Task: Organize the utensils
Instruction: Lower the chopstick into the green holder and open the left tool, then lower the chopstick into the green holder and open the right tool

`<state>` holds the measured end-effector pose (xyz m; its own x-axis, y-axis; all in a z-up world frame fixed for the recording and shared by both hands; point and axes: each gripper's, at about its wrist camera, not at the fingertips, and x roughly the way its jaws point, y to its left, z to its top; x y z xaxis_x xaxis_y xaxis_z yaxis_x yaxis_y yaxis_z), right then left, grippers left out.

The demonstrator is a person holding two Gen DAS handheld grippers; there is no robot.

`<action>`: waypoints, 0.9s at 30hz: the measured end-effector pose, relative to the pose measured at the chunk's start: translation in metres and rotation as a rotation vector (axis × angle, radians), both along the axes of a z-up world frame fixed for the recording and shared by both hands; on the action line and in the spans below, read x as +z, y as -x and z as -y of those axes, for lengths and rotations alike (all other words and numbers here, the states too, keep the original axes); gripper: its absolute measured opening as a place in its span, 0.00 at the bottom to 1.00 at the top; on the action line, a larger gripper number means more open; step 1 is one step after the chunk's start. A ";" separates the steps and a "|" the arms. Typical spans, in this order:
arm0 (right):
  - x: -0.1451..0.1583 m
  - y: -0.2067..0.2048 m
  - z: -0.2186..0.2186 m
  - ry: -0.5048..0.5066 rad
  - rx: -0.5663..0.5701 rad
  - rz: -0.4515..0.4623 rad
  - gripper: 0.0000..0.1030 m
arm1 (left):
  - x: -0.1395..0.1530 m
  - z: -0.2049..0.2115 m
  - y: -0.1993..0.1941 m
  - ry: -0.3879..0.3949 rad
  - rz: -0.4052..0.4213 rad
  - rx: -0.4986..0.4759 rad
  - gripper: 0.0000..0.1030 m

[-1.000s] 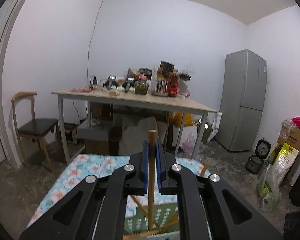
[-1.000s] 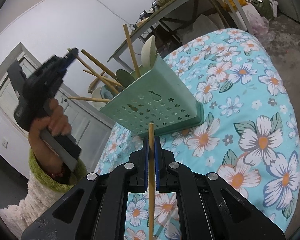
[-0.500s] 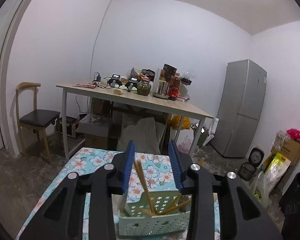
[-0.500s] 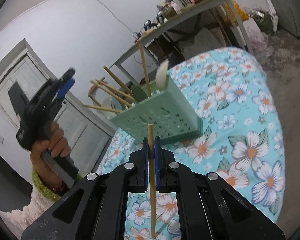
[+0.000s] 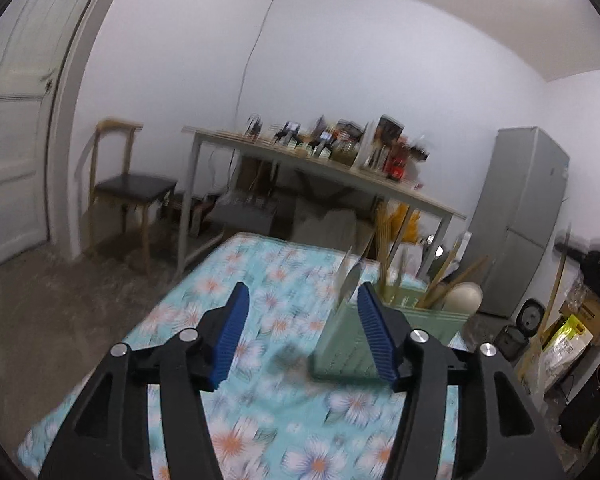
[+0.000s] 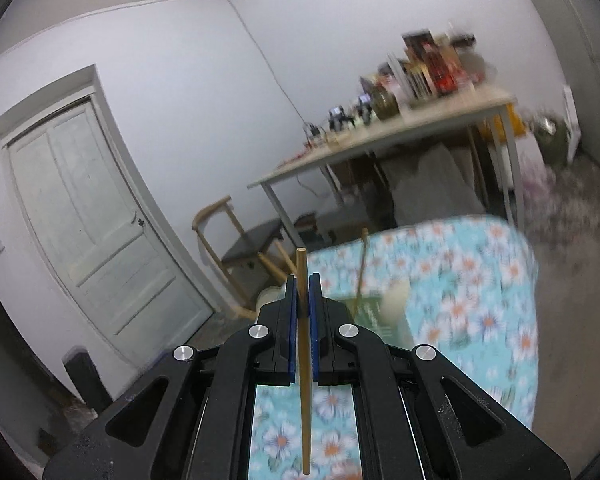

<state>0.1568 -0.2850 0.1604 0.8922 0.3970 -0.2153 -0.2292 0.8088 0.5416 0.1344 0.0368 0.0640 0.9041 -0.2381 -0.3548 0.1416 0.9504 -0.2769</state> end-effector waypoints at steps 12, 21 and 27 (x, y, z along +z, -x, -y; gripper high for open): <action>0.071 -0.059 -0.015 0.134 -0.109 0.149 0.04 | -0.064 0.015 0.020 -0.123 -0.072 -0.034 0.65; 0.056 -0.124 -0.033 0.234 -0.164 0.128 0.04 | -0.072 0.010 0.014 -0.153 -0.061 -0.025 0.67; 0.027 -0.151 -0.046 0.308 -0.184 0.048 0.04 | -0.079 -0.005 0.006 -0.128 -0.096 0.009 0.67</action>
<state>0.3081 -0.2386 0.1869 0.9546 0.1523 -0.2561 -0.0842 0.9624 0.2584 0.1281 0.0422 -0.0151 0.8666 -0.1772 -0.4664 0.1115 0.9800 -0.1650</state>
